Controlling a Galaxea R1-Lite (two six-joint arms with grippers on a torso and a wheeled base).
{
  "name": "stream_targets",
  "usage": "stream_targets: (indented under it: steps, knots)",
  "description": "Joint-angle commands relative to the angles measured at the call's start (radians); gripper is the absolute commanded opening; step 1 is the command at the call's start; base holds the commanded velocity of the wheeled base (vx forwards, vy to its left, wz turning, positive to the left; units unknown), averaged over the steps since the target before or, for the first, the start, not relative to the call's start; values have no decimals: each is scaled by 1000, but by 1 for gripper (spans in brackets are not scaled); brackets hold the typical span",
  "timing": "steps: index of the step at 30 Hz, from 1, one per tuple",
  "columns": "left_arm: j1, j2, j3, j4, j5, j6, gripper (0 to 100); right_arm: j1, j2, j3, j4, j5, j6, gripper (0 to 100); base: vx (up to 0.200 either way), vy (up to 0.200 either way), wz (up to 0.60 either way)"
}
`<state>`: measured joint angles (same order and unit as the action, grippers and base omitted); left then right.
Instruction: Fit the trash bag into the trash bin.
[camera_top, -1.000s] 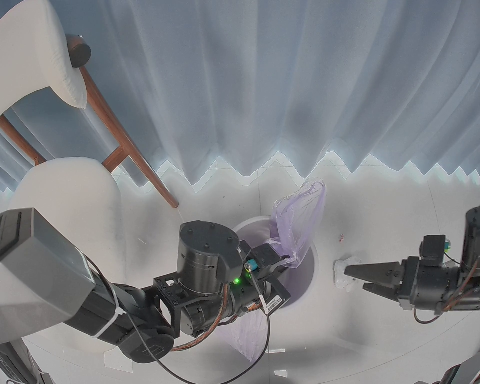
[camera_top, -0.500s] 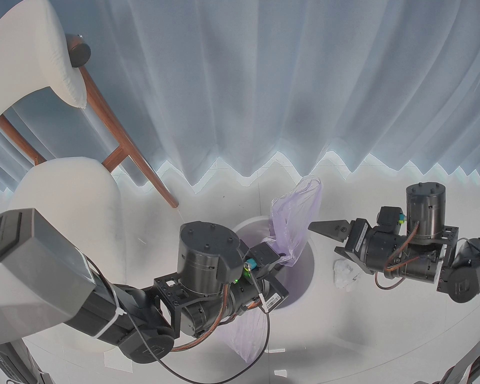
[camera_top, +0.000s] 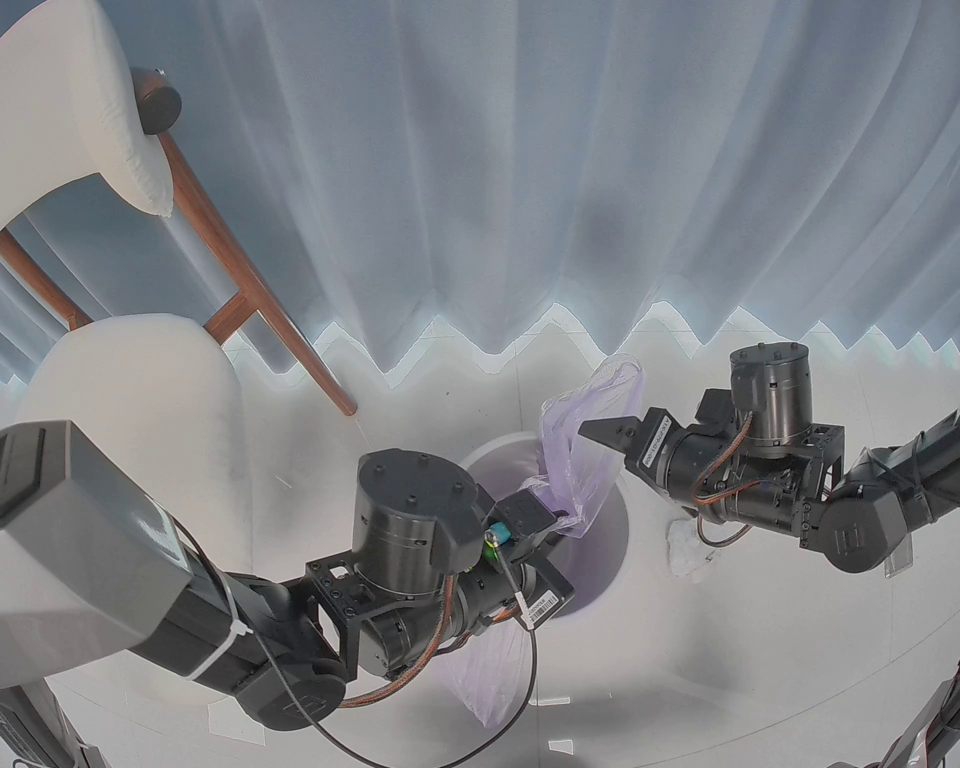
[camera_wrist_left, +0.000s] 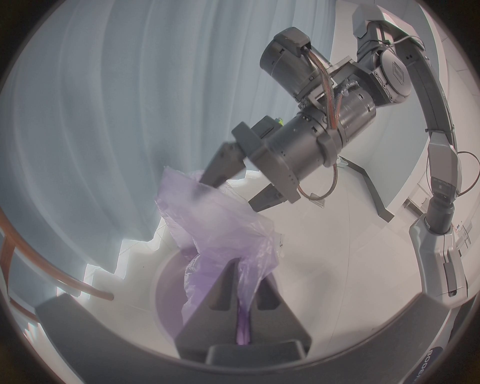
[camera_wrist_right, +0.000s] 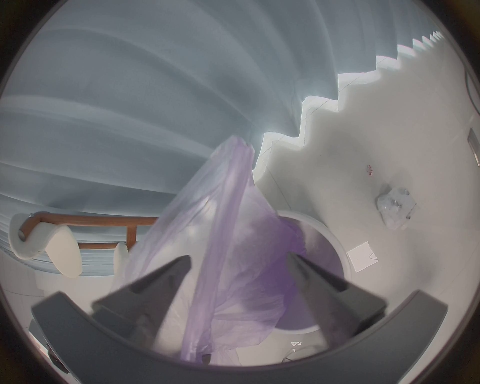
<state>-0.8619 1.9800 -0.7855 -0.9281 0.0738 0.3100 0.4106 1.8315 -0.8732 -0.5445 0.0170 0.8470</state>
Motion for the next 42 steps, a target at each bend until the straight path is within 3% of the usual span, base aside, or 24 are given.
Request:
stream_targets:
  steps: [1, 7, 10, 16, 18, 24, 32, 42]
  knots:
    - [1, -1, 6, -2, 0, 0, 0, 19, 35, -6, -3, -15, 1, 0, 0, 0, 0]
    - [0, -1, 6, -2, 0, 1, 0, 53, 43, 2, -8, -26, -6, 0, 0, 0, 0]
    - [4, -3, 9, 0, 1, 12, 0, 20, 58, -4, -63, -62, -36, 0, 0, 0, 0]
    - [12, -38, 29, 2, 24, -9, 0, -23, 46, 49, -158, -60, -97, 0, 0, 0, 0]
    - [30, -78, 55, 3, 27, -14, 0, -32, 52, 77, -201, -60, -157, 0, 0, 0, 0]
    - [110, -204, 177, 5, 18, -12, 0, -27, 52, 146, -304, -42, -226, 0, 0, 0, 0]
    - [109, -268, 190, 15, 20, -61, 0, -16, 12, 264, -379, 29, -283, 0, 0, 0, 0]
    - [126, -280, 184, 26, 21, -112, 0, -16, 5, 350, -442, 41, -341, 0, 0, 0, 0]
